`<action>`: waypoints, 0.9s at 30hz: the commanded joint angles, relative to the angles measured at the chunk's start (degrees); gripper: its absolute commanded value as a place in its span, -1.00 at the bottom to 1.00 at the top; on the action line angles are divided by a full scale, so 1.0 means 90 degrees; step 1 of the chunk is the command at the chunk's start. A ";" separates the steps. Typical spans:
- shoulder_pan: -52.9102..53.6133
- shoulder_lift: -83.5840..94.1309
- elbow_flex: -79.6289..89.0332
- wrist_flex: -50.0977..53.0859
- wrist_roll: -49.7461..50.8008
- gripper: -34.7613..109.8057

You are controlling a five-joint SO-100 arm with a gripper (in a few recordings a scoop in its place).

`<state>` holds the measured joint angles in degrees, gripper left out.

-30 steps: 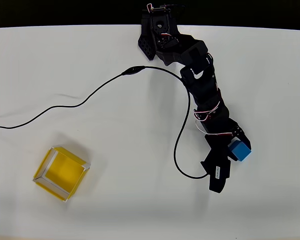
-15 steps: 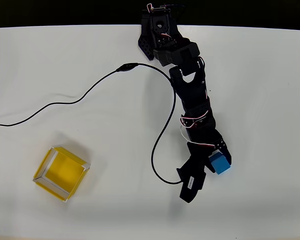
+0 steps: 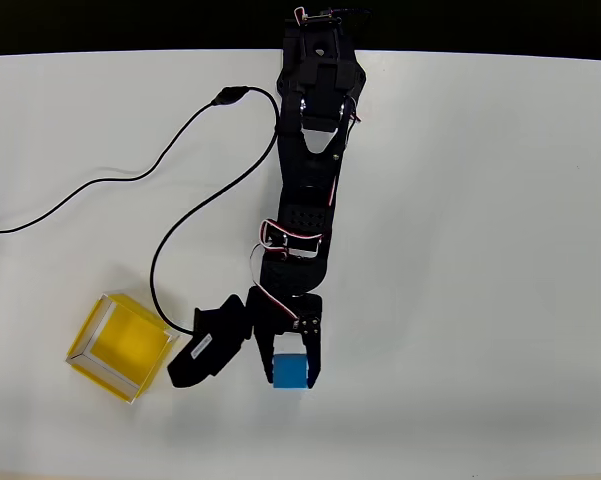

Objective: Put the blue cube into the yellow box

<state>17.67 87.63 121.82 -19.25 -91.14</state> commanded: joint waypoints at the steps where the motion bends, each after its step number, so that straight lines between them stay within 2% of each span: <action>1: 0.1182 0.1367 -0.0752 0.0000 -0.0117 -0.40; 7: 0.2422 0.1064 -0.1318 0.0098 -0.0068 -0.41; 12: 0.2969 0.0195 -0.2471 0.0410 0.0078 -0.40; 27: 0.3047 -0.2402 -0.4863 0.0439 0.0078 -0.40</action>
<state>45.35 64.16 87.89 -13.71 -90.09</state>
